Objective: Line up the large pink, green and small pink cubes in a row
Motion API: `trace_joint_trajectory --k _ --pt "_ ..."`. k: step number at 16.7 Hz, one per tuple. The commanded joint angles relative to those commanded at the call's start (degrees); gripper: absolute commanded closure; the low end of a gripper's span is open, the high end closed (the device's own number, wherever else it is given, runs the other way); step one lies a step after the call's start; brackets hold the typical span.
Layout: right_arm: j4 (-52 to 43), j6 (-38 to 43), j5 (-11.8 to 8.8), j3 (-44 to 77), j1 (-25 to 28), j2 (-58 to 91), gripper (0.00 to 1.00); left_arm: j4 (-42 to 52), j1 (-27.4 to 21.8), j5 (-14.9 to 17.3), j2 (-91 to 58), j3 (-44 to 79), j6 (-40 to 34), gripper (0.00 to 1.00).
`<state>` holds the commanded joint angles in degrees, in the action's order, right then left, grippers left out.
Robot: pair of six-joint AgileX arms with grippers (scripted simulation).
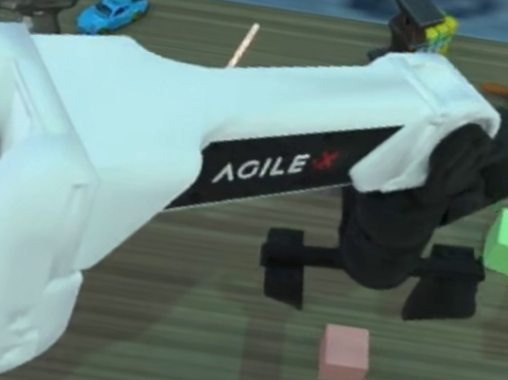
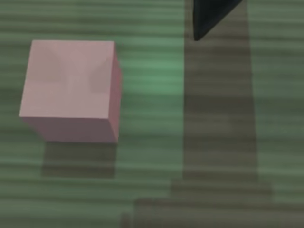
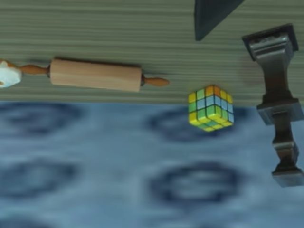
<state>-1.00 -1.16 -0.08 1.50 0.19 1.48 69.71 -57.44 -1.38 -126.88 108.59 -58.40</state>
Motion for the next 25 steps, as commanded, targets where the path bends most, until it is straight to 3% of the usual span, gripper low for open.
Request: trace_joint_trajectory --k 4,10,18,25 --pt "-5.9 -6.6 -0.1 9.1 0.7 9.3 0.00 -6.1 5.7 -0.4 10.6 -9.6 2.1 0.00" --pt "-21.7 -23.2 0.2 31.8 2.0 38.1 0.00 -22.0 20.9 -0.7 42.5 -36.3 10.5 0.00" --pt "-45.8 -48.2 0.3 64.5 4.4 85.6 0.00 -47.0 42.9 -0.3 91.4 -79.2 33.0 0.00" --pt "-59.9 -63.8 0.2 86.0 5.9 111.2 0.00 -64.7 55.6 0.9 119.4 -103.2 52.6 0.00"
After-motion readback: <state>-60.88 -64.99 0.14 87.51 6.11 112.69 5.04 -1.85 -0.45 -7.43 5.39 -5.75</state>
